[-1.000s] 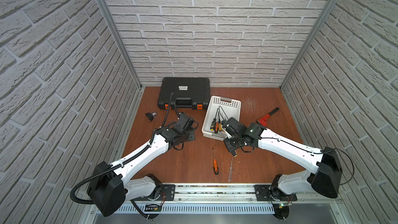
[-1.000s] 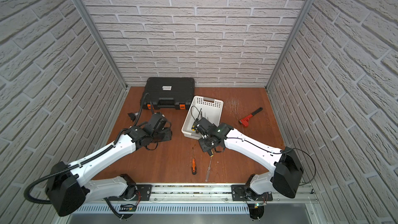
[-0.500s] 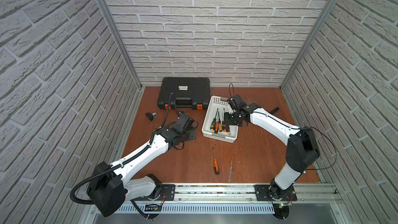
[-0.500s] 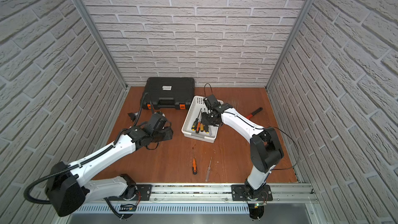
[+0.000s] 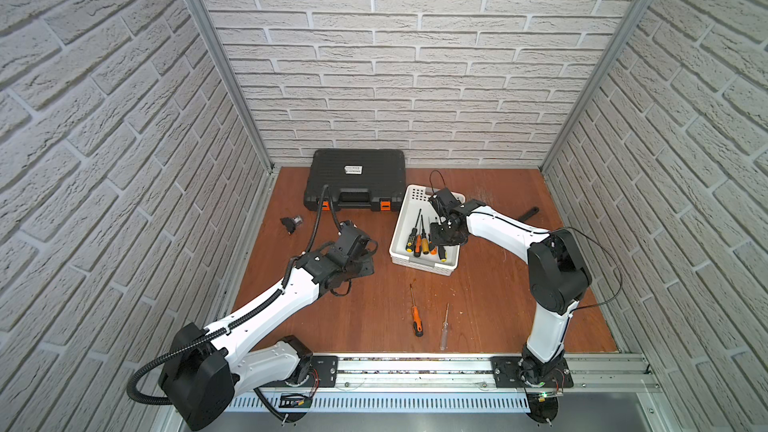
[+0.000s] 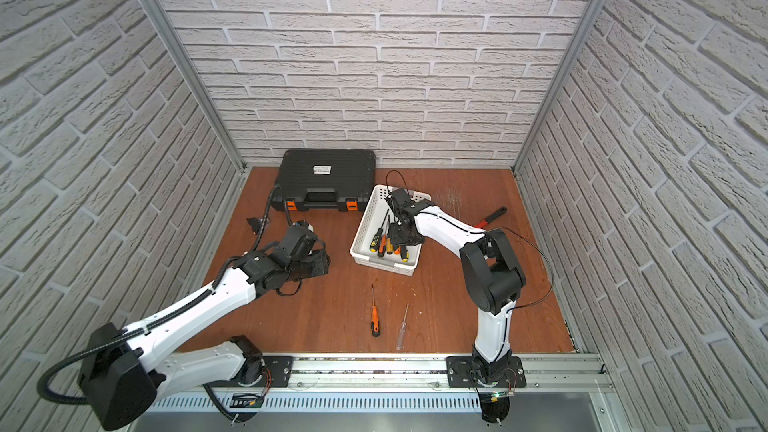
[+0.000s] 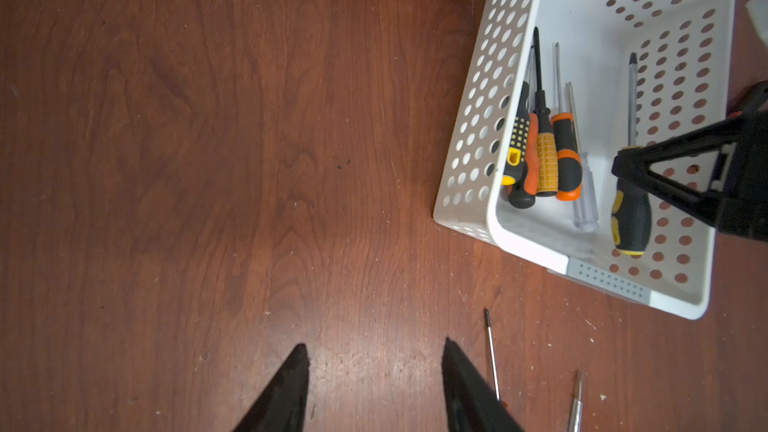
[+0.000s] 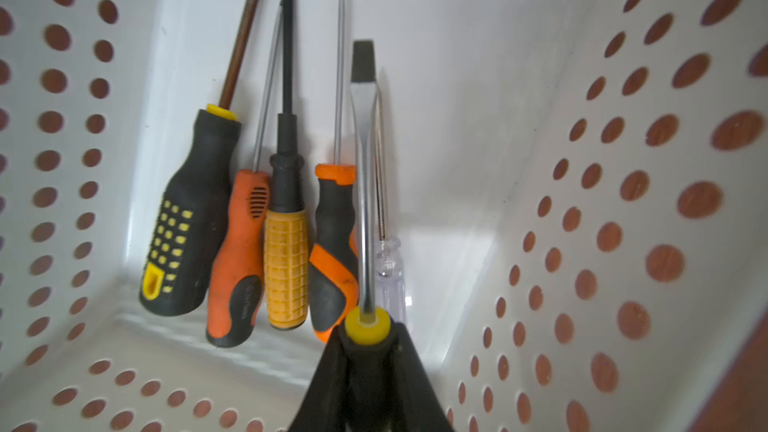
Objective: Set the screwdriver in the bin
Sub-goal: 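Open the right gripper to release the screwdriver in the bin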
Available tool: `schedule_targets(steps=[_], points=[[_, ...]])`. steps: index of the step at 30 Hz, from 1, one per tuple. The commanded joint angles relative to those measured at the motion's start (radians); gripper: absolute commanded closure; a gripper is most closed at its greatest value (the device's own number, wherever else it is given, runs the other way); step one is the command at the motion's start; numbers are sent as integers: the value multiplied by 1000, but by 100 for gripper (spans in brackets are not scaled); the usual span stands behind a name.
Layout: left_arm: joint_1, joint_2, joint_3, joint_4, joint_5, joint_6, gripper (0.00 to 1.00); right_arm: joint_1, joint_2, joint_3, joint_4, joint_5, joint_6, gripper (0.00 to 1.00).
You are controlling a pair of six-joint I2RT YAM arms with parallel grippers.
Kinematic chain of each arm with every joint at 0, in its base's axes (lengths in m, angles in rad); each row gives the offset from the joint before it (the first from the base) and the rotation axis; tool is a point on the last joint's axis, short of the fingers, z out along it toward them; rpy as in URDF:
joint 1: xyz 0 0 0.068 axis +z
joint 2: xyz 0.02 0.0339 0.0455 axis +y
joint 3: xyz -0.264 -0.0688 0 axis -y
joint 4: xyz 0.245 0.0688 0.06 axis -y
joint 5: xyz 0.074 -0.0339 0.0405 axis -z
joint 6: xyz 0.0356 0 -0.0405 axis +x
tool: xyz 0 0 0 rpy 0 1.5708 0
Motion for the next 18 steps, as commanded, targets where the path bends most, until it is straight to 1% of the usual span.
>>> schedule_targets(steps=[1, 5, 11, 16, 18], points=[[10, -23, -25, 44, -14, -10, 47, -1, -2, 30, -27, 45, 2, 94], [13, -25, -32, 51, -12, -5, 47, -4, 7, 7, -6, 19, 33, 91], [13, -38, -26, 44, -10, 3, 47, -7, 31, 7, 12, 8, 57, 74], [16, -52, -9, 26, -19, 9, 46, -8, 17, 21, 8, 31, 47, 66], [16, -53, -3, 22, -18, 11, 46, -8, 7, 25, 6, 26, 42, 65]])
